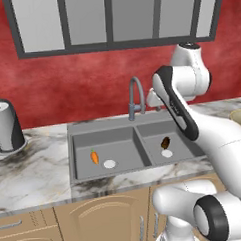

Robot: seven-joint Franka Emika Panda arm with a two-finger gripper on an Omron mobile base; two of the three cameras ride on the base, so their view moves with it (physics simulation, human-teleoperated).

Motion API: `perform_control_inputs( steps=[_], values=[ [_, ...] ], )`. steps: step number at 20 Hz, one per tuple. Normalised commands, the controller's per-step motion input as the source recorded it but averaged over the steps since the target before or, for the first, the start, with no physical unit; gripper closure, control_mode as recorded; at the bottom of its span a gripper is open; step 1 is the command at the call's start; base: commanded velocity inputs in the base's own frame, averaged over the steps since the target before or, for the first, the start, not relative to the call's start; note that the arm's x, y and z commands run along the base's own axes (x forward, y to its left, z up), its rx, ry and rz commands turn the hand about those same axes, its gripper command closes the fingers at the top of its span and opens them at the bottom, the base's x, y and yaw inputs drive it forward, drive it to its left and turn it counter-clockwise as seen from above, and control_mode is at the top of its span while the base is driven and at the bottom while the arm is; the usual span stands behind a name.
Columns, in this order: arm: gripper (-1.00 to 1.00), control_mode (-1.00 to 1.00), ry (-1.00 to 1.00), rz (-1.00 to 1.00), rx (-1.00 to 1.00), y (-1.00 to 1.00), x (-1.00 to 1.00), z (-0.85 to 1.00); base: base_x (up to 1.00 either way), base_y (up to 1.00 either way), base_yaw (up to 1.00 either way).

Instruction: Remove the sweet potato and carrot from the sink. Then move the bowl and cup from the counter to the sink for washing.

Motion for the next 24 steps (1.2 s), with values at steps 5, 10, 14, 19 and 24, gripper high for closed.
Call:
perform_control_inputs(
  steps=[5, 10, 14, 19, 24],
  values=[
    [-1.0, -1.0, -0.01, -0.03, 0.02, -0.21, -0.12, -0.02, 0.0, 0.0, 0.0],
    [-1.0, -1.0, -0.02, -0.06, 0.0, -0.24, -0.16, -0.05, 0.0, 0.0, 0.0],
    [-1.0, -1.0, 0.0, -0.07, 0.0, -0.2, -0.13, -0.1, 0.0, 0.0, 0.0],
    [-1.0, -1.0, 0.0, -0.1, 0.0, -0.16, -0.05, -0.18, 0.0, 0.0, 0.0],
    [-1.0, -1.0, 0.0, -0.12, 0.0, -0.15, -0.01, -0.2, 0.0, 0.0, 0.0]
  ],
)
